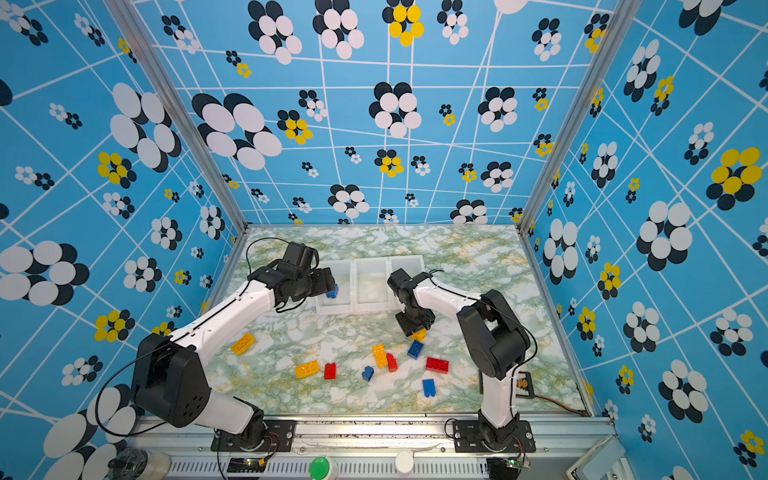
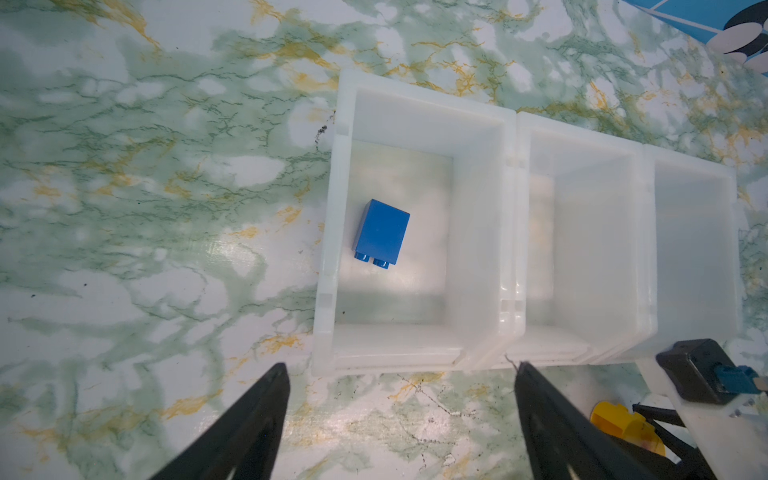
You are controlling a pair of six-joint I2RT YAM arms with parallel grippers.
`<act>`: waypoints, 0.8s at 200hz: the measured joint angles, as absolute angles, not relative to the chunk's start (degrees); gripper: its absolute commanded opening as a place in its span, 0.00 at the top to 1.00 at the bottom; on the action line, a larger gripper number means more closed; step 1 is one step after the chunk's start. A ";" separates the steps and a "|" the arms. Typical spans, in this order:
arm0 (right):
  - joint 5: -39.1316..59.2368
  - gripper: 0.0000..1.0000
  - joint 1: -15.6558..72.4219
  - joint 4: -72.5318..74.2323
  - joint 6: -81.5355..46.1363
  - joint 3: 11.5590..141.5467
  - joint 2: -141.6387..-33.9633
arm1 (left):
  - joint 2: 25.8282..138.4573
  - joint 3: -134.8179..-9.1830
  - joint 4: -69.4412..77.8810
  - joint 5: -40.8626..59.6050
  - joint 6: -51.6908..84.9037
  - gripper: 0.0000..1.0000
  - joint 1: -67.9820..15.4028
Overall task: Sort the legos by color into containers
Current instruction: 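Drop the yellow round brick in the middle compartment while the left gripper moves off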
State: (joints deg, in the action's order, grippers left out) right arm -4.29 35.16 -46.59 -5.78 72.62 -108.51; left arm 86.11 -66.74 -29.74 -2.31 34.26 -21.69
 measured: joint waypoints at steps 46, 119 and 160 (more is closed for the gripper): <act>-5.13 0.62 35.20 -46.41 -5.78 72.62 -108.49 | 86.11 -66.70 -29.74 -2.31 34.26 0.13 -21.63; -5.91 0.63 36.18 -49.08 -8.78 73.91 -103.42 | 84.93 -65.60 -29.52 -2.11 34.28 0.12 -20.60; -5.82 0.63 39.55 -52.75 -11.42 82.39 -102.45 | 83.40 -64.36 -29.45 -1.83 34.26 0.12 -19.55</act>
State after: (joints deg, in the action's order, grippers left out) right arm -5.82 39.55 -52.75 -11.42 82.39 -102.45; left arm 83.40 -64.36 -29.45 -1.83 34.26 -19.55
